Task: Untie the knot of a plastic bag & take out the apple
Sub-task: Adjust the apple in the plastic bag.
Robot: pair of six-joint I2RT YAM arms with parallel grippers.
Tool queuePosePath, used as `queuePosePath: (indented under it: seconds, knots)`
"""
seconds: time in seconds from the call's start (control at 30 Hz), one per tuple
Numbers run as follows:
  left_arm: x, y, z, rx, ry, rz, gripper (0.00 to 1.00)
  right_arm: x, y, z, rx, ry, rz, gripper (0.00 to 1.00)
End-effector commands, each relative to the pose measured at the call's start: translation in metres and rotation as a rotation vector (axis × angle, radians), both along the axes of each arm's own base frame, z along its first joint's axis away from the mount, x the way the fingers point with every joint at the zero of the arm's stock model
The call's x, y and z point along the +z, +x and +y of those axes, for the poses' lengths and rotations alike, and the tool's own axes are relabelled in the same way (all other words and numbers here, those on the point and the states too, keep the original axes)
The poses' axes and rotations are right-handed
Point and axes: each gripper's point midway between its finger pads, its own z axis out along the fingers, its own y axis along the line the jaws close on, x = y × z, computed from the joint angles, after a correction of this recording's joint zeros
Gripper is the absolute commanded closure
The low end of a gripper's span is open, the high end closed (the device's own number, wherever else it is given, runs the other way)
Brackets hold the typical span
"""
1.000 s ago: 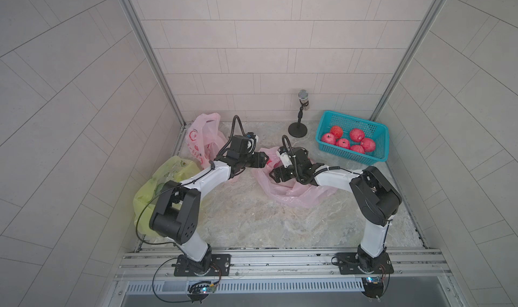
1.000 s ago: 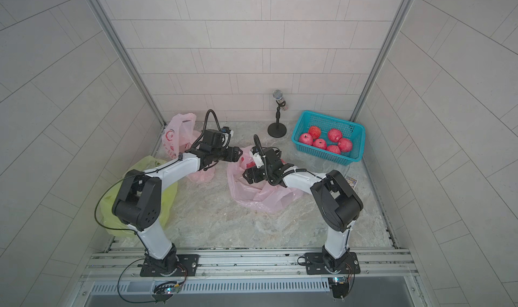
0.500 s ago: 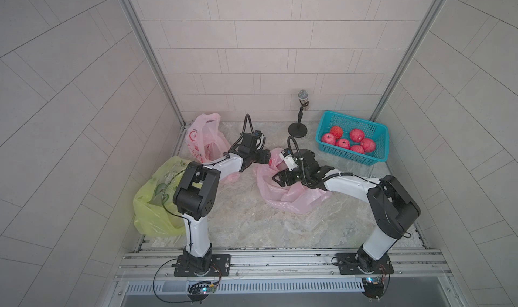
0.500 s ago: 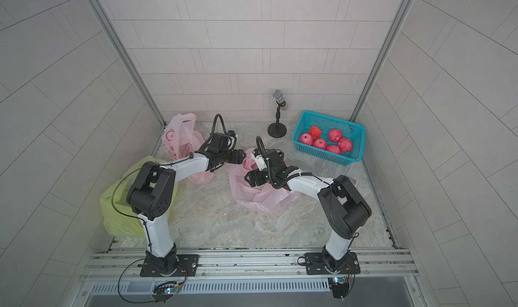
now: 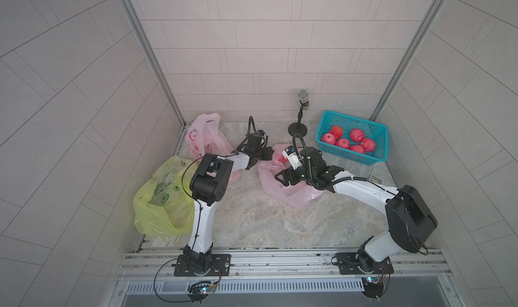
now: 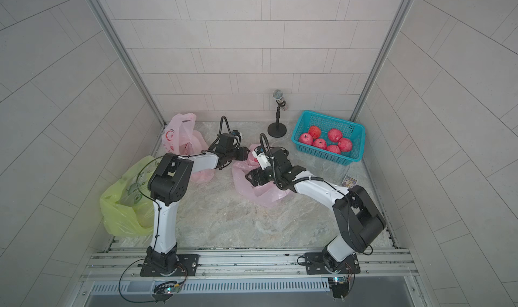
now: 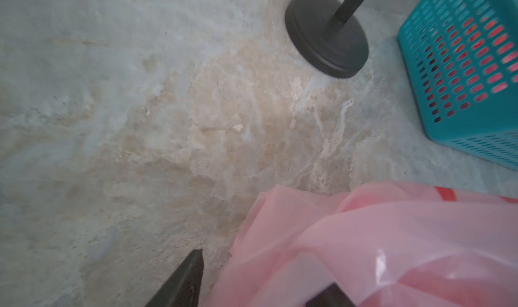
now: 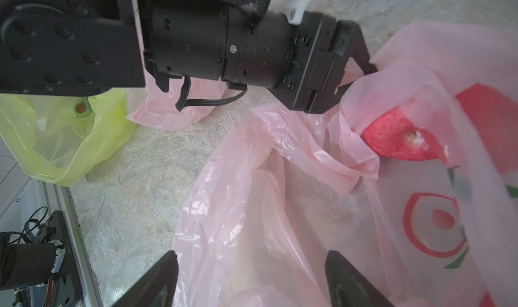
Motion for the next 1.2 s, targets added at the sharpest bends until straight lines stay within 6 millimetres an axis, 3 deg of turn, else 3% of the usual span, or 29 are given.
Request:
queuePosePath:
  seconds: [0.0,0.17,0.23,0.47,0.6,0.67,0.87,1.07,1.17]
  knots:
    - [-0.023,-0.023,-0.007,-0.054,0.055,0.102,0.46,0.006,0.005,-0.011,-0.037,0.011,0.010,0.17]
    - [-0.044,-0.057,-0.007,-0.135,0.107,0.182,0.59,0.014,0.026,-0.029,-0.135,0.035,0.023,0.18]
    - [-0.048,-0.075,-0.007,-0.177,0.131,0.223,0.62,0.016,0.032,-0.028,-0.132,0.039,0.024,0.18]
    - [-0.054,-0.128,-0.006,-0.258,0.130,0.326,0.71,-0.012,0.066,-0.024,-0.189,-0.023,0.087,0.19]
    - [-0.051,-0.145,-0.003,-0.260,0.108,0.366,0.72,-0.018,0.078,-0.031,-0.222,-0.039,0.097,0.20]
    - [-0.041,-0.148,-0.005,-0.273,0.079,0.339,0.66,-0.017,0.080,-0.037,-0.231,-0.044,0.092,0.19]
    - [0.019,-0.148,-0.016,-0.332,-0.013,0.171,0.44,-0.028,0.082,-0.036,-0.223,-0.060,0.139,0.19]
    - [0.068,-0.157,-0.022,-0.376,-0.123,0.079,0.39,-0.048,0.081,-0.035,-0.212,-0.106,0.179,0.20]
    - [0.079,-0.158,-0.026,-0.380,-0.163,0.058,0.37,-0.061,0.079,-0.033,-0.199,-0.144,0.201,0.20]
